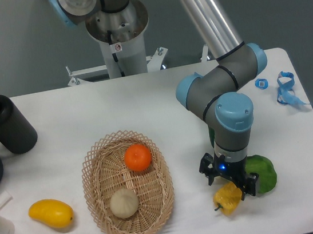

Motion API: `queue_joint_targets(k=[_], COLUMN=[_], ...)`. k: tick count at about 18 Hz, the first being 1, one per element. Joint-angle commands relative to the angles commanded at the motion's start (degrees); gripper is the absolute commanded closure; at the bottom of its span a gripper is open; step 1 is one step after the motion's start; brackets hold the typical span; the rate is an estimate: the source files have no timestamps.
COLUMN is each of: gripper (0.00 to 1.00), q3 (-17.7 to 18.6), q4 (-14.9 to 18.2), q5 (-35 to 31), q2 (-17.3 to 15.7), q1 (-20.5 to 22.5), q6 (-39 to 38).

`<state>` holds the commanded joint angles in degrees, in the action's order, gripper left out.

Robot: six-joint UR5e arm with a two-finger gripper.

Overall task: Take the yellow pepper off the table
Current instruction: 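Close the gripper around the yellow bell pepper's body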

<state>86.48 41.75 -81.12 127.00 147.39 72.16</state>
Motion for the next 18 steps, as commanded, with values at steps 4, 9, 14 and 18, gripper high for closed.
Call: queue_joint_targets(k=[4, 9, 14, 18], gripper=[0.00, 0.00, 0.01, 0.39], q3=[-0.6, -0.7, -0.9, -0.7], q4=[0.0, 0.0, 0.0, 0.0], q5=[0.1, 0.0, 0.0, -0.2], q2=[0.9, 1.4, 1.6, 1.5], q1=[0.0, -0.2, -0.2, -0.3], q6=[0.1, -0.1, 0.0, -0.3])
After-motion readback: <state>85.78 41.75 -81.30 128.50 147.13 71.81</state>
